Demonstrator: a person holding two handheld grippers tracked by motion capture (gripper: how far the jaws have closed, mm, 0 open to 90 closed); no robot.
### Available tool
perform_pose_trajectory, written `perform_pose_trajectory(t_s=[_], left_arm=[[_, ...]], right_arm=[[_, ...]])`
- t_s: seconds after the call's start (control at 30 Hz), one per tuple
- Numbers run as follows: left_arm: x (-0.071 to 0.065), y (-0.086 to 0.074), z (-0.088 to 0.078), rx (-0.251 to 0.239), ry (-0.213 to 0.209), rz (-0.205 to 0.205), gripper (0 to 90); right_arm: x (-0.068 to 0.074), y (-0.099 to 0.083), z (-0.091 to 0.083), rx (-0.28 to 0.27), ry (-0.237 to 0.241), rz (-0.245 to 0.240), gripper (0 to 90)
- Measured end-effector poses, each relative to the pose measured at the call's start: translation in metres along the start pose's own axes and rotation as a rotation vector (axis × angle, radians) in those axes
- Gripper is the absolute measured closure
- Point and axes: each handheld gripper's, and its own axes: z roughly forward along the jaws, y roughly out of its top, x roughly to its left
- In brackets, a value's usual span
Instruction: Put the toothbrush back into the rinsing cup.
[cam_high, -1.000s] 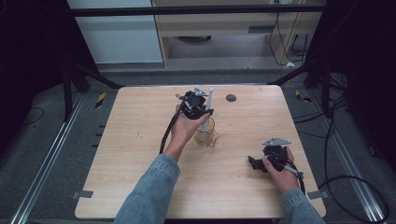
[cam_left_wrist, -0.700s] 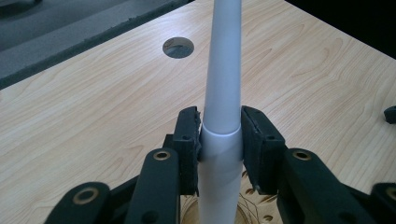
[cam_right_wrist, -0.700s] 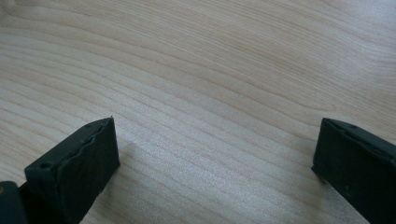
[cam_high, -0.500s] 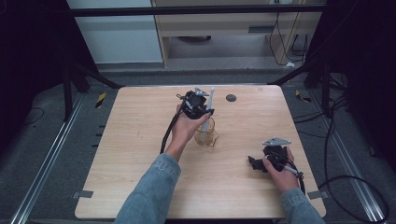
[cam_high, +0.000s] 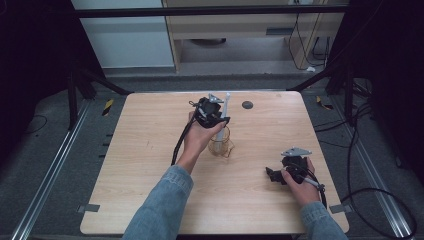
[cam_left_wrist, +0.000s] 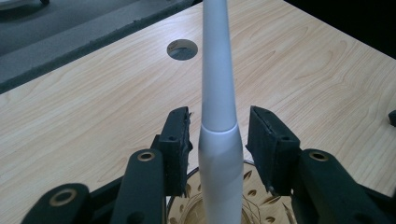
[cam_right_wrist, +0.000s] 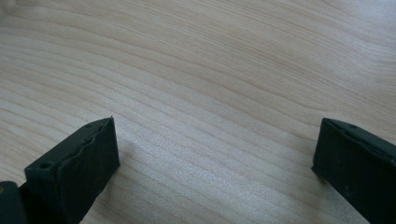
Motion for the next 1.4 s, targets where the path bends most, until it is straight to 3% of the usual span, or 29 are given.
perform_pose_trajectory(t_s=[0.4, 0.83, 0.9, 1.17, 1.4], left_arm=[[-0.002, 0.001, -0.004, -0.002, 0.023, 0.017, 47.8], [-0.003, -0.001, -0.010, -0.017, 0.037, 0.019, 29.7], [-0.004, -0.002, -0.011, -0.020, 0.041, 0.015, 23.7], [-0.008, -0.001, -0.018, -0.031, 0.039, 0.034, 14.6], [-0.010, -0.003, -0.024, -0.036, 0.033, 0.086, 9.9]], right_arm=[[0.000, 0.000, 0.000, 0.000, -0.001, -0.001, 0.4], [0.000, 0.000, 0.000, 0.000, 0.000, 0.000, 0.4], [0.000, 0.000, 0.000, 0.000, 0.000, 0.000, 0.4], [0.000, 0.000, 0.000, 0.000, 0.000, 0.000, 0.4], [0.000, 0.000, 0.000, 0.000, 0.000, 0.000, 0.4]])
